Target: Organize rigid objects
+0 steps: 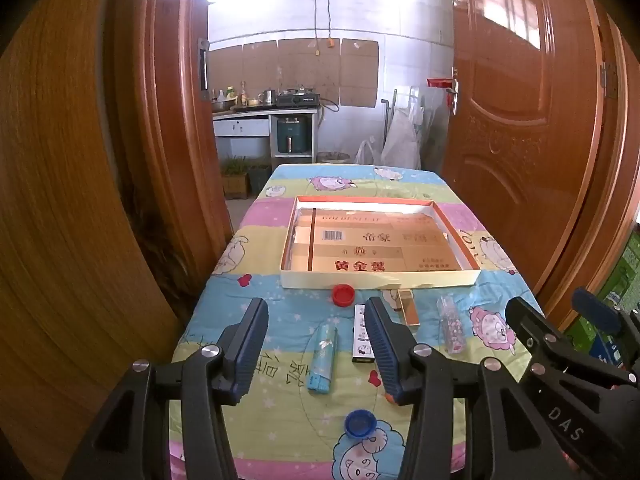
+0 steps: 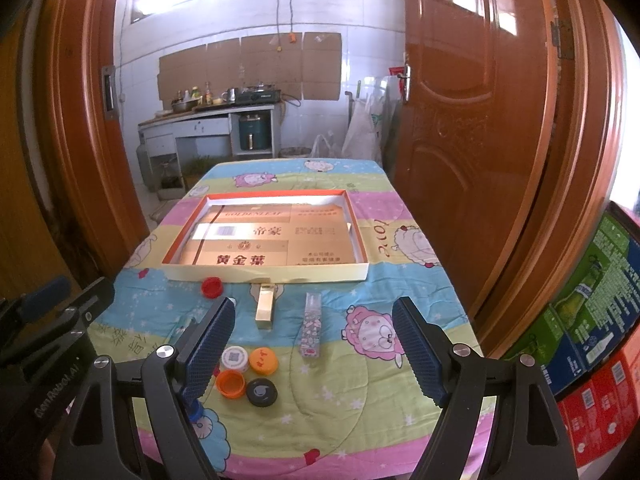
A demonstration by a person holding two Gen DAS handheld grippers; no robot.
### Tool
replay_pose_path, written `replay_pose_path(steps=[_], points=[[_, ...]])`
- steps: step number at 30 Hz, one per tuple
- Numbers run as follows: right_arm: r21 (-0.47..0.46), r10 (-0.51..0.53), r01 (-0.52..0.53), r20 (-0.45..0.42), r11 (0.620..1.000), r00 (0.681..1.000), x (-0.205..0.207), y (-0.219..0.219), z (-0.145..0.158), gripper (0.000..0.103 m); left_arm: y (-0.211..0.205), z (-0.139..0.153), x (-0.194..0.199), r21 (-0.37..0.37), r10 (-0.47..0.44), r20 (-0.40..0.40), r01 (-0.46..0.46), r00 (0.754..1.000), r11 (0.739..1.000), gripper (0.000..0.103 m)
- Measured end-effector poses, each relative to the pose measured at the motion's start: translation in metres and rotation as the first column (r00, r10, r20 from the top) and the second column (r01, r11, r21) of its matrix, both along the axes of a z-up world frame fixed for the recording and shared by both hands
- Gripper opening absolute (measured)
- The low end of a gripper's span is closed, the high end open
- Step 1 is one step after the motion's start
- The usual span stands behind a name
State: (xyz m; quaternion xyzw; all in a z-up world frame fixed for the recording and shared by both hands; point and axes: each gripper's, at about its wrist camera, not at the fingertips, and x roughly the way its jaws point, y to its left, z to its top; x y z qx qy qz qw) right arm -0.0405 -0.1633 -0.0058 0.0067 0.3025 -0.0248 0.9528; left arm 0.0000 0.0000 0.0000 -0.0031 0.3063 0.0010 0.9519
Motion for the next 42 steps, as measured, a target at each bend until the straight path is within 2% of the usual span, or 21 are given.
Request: replay_pose_path(steps=[36, 42], points=[[0.006, 0.006, -0.006, -0.011, 1.000, 1.000, 0.0013, 0.0029, -0.0046, 0.082, -0.0014, 0.0015, -0.0007, 0.011, -0.002, 0.006, 0.002, 1.000, 1.000, 0.050], [0.008, 0.008, -0.008, -0.015, 1.000, 1.000, 0.0019, 0.0027, -0.0060, 0.082, -0.0016, -0.0069, 0.0010, 0.008, -0.005, -0.001, 0.005, 1.000, 1.000, 0.050]])
